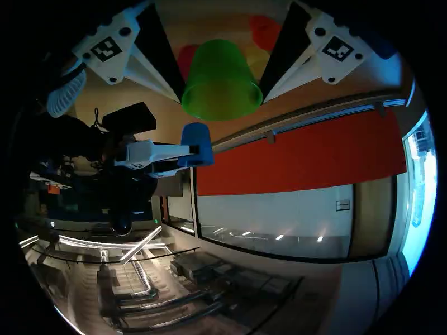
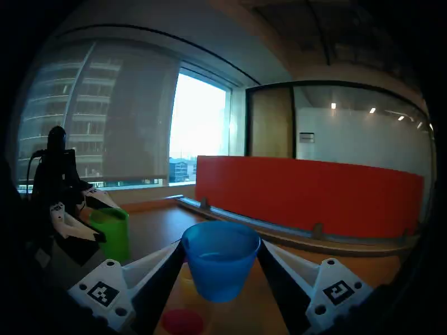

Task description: Pour water

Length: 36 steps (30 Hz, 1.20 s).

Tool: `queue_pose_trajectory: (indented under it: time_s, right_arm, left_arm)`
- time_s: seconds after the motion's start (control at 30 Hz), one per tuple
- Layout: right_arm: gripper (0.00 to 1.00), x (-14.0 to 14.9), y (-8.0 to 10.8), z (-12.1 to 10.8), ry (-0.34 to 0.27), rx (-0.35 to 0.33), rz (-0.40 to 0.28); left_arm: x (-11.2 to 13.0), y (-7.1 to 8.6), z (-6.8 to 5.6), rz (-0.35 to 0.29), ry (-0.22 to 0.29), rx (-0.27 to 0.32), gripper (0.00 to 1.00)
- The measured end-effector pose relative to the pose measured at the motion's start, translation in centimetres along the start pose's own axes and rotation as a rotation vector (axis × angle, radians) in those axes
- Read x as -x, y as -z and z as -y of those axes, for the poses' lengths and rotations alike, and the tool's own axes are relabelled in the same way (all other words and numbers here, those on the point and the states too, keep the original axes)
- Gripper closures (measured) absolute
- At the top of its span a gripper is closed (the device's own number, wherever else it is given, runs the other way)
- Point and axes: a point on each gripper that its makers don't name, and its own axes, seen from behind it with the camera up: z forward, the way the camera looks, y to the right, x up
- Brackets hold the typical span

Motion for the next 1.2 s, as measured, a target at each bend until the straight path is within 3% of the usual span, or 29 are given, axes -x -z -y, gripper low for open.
queue_pose_trajectory:
  time_s: [0.27, 0.37, 0.6, 1.2]
  right_arm:
    - [0.09, -1.0, 0.0, 0.7, 0.012, -0.029, 0.002]
    - [0.09, -1.4, 0.1, 1.1, 0.042, -0.041, 0.005]
    - [0.09, -2.2, -0.1, 2.0, 0.148, -0.071, 0.021]
    - [0.08, -5.2, -0.9, 4.2, 0.421, -0.118, 0.000]
  left_arm:
    - [0.1, -0.2, -0.1, 0.008, -0.007, 0.012, 0.11]
    - [0.2, -0.3, -0.2, 0.011, -0.001, 0.018, 0.11]
    - [0.4, -0.6, -0.4, 0.012, 0.019, 0.025, 0.11]
    - [0.9, -1.1, -1.1, 0.018, 0.014, 0.042, 0.11]
